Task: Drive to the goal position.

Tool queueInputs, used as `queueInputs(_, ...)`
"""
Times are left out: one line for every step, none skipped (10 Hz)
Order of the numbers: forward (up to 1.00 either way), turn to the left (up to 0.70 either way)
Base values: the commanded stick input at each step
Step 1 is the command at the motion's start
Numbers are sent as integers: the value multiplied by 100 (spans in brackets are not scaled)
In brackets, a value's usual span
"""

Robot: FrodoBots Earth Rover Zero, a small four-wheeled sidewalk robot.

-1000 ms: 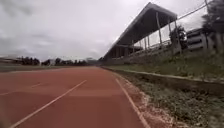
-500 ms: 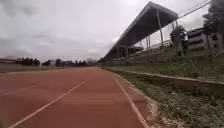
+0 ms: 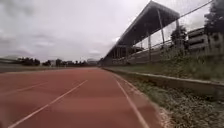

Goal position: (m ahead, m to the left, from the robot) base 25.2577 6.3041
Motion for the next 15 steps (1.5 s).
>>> queueInputs(70,2)
queueInputs(70,6)
queueInputs(70,12)
queueInputs(70,14)
queueInputs(70,4)
queueInputs(70,2)
queueInputs(70,0)
queueInputs(70,8)
queueInputs(70,14)
queueInputs(70,13)
queueInputs(70,7)
queueInputs(70,0)
queueInputs(70,0)
queueInputs(70,0)
queueInputs(70,0)
